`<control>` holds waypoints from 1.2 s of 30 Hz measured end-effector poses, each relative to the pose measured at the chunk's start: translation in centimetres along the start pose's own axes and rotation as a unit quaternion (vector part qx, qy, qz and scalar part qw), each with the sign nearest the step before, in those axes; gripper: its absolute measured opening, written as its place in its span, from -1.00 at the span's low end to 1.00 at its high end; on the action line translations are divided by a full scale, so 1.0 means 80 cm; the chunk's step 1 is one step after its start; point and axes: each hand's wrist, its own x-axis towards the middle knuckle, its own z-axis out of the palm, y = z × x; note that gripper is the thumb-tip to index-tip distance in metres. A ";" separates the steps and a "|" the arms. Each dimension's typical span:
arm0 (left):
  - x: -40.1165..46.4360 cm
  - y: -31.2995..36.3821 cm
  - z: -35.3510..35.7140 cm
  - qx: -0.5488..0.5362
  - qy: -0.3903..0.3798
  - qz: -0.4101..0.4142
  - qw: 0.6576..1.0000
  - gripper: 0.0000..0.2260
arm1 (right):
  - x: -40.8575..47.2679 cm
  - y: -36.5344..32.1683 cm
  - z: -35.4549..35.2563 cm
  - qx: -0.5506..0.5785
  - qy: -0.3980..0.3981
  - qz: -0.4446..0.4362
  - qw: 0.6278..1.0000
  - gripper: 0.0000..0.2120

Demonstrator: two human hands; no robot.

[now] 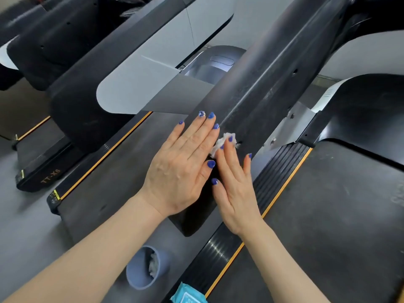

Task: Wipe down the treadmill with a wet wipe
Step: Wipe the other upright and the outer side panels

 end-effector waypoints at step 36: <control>0.085 0.006 -0.009 0.059 -0.133 0.060 0.988 -0.47 | -0.001 0.076 -0.036 -0.088 -0.110 -0.033 0.989 -0.23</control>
